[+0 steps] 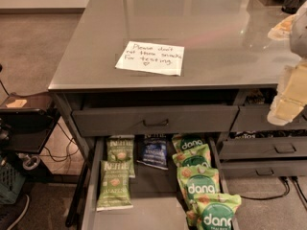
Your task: Pick green jalapeno chip bag from middle drawer and place on counter
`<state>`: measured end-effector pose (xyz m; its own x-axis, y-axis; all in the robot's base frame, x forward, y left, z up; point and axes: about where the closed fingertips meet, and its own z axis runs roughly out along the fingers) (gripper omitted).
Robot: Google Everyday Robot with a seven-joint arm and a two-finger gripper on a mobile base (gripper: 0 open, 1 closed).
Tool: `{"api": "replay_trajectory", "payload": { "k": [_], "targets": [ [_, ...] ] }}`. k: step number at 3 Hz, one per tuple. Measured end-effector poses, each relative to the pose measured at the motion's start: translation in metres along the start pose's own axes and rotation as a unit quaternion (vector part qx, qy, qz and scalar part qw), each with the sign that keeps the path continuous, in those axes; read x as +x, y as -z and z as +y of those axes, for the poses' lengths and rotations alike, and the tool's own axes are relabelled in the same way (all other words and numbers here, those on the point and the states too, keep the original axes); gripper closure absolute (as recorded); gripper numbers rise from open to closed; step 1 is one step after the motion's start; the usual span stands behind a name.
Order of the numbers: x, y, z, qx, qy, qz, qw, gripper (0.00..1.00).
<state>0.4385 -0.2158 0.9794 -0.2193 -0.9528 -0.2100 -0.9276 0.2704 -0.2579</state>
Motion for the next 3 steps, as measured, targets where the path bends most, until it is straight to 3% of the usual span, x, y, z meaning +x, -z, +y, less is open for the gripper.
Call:
{"api": "replay_trajectory", "payload": {
  "k": [1,2,3],
  "targets": [
    [0.000,0.000,0.000,0.000,0.000,0.000,1.0000,0.00],
    [-0.010,-0.024,0.017,-0.019,-0.004,-0.036,0.9992,0.00],
    [-0.032,-0.067,0.049,-0.038,-0.013,-0.088,0.9953,0.00]
  ]
}}
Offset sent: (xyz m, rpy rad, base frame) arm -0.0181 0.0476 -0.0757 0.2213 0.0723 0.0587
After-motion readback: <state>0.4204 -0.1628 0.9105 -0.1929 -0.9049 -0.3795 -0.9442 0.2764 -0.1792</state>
